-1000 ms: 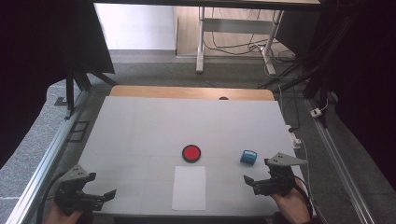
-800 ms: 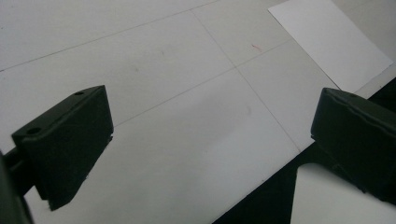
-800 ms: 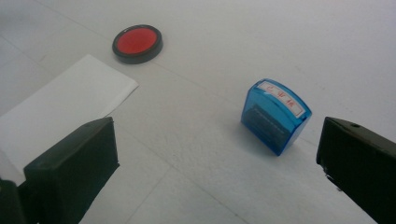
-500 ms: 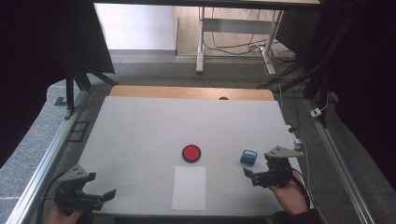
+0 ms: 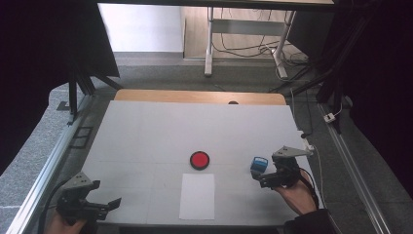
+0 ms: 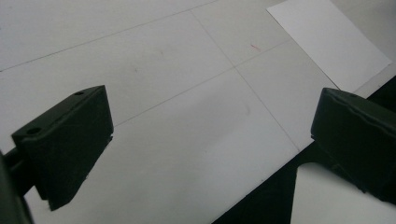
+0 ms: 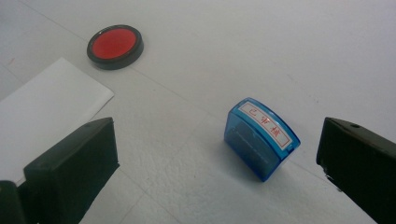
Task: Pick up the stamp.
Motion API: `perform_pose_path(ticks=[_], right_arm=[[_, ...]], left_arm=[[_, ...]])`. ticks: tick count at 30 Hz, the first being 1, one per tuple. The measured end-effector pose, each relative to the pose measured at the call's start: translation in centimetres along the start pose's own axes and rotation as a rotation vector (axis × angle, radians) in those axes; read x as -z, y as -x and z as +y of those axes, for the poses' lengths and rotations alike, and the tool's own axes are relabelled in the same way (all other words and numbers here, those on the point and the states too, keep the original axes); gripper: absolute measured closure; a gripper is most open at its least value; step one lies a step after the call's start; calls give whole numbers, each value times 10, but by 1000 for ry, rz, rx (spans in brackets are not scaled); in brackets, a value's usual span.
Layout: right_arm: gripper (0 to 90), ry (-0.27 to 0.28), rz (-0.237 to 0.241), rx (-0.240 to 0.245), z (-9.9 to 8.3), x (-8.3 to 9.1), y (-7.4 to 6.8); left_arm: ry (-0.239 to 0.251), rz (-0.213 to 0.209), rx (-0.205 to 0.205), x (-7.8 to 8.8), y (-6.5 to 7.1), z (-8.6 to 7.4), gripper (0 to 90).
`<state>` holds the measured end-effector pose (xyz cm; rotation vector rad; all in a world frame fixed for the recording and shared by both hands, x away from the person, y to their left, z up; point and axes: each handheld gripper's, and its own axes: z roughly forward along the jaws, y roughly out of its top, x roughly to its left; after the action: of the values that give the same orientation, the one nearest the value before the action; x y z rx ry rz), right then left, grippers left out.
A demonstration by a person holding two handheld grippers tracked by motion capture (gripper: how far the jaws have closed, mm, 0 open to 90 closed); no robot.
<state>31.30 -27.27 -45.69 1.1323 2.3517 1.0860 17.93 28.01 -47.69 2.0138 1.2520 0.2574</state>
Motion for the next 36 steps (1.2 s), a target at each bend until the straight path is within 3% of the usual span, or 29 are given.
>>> perform_pose_path(ticks=[11, 20, 25, 36], right_arm=[[0, -49, -4, 45, 5, -16, 12], [0, -87, 27, 77, 5, -27, 26], [4, -111, 50, 119, 5, -31, 32], [246, -150, 110, 191, 8, -36, 45]], left_arm=[[-6, -2, 1, -1, 0, 0, 0], [-9, -4, 0, -1, 0, 0, 0], [-11, -4, -1, -1, 0, 1, 0], [-15, -5, -4, -2, 0, 1, 0]])
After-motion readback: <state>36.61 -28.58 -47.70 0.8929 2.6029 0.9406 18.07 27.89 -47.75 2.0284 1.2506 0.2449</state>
